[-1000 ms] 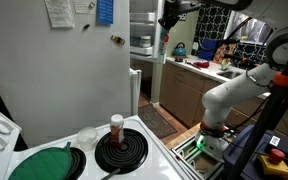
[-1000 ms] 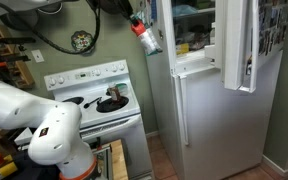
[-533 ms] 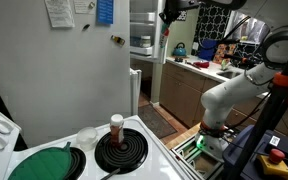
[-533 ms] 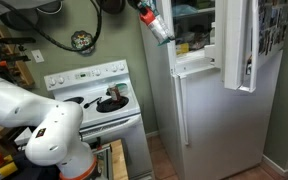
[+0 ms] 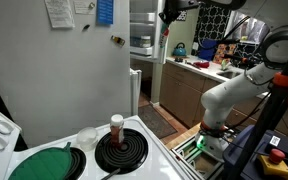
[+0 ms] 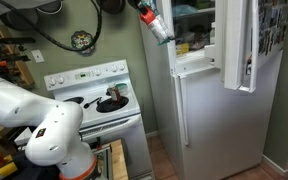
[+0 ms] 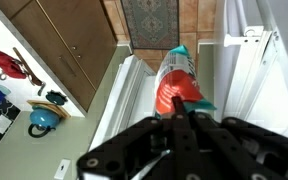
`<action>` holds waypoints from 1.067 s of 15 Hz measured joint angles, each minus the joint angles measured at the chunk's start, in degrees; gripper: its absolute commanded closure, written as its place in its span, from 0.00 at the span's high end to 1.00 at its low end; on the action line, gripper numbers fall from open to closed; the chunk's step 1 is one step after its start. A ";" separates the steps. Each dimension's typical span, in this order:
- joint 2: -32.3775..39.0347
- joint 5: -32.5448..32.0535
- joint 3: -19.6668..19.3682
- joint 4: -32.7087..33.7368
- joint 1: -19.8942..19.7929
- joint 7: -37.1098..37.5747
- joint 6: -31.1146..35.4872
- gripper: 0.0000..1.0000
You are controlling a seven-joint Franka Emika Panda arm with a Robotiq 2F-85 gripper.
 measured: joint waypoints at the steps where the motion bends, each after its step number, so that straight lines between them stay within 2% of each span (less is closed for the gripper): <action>1: 0.30 -0.68 0.12 0.31 0.00 -0.14 0.52 0.00; 6: 3.12 -8.64 0.42 4.02 -0.60 -1.08 5.80 0.00; 10: 5.45 -15.37 0.42 8.05 -1.78 -2.12 12.67 0.00; 16: 9.14 -20.11 0.39 13.31 -3.07 -2.54 21.84 0.00</action>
